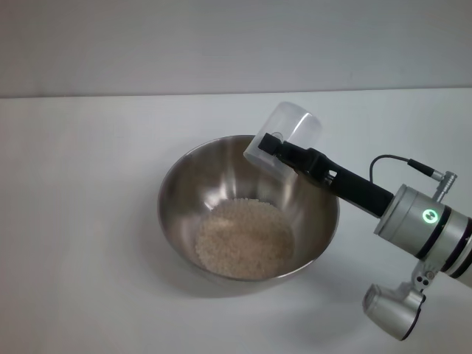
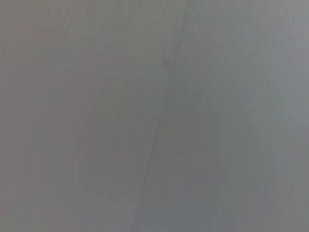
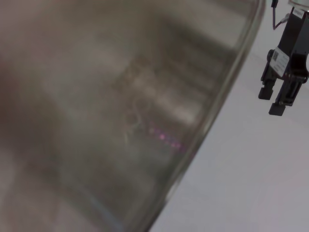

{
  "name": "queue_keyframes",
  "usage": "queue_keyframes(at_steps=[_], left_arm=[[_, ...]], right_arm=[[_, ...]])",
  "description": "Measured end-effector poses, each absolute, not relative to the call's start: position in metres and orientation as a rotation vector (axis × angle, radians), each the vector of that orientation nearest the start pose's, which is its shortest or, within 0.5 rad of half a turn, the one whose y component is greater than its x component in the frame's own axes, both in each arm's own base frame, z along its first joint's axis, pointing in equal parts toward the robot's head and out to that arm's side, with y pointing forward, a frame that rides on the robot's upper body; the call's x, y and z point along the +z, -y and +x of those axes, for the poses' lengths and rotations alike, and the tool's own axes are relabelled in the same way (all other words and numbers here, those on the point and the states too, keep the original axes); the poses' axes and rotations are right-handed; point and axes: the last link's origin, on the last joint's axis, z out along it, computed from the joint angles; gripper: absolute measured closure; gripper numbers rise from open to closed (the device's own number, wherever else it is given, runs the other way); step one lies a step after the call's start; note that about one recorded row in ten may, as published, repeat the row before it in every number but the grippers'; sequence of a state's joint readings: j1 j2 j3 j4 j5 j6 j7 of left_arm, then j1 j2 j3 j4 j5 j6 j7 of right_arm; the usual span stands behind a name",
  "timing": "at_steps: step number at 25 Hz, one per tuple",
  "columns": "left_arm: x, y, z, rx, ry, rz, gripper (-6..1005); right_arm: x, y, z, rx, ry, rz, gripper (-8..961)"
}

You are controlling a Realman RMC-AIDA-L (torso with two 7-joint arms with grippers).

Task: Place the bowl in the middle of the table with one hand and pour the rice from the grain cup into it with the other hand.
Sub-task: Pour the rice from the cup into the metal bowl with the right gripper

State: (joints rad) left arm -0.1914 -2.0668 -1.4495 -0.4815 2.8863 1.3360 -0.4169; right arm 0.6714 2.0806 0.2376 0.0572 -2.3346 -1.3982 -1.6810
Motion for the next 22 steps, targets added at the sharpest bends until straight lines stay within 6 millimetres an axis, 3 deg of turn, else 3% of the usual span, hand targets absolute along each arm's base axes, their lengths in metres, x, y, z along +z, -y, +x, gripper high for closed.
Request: queue_keyframes(at_steps=[14,22], left_arm=[[0.052,-0.301,-0.311,-1.145,0.489,-1.353,382],[0.051,-0.303,-0.308,-1.151,0.485,-1.36,382]], right_arm=[[-0.068,-0.341,0.217,-0.2,1.748,-1.154,937],[-0.059,-0.327,0.208,-0.027,1.271,-1.287,937]])
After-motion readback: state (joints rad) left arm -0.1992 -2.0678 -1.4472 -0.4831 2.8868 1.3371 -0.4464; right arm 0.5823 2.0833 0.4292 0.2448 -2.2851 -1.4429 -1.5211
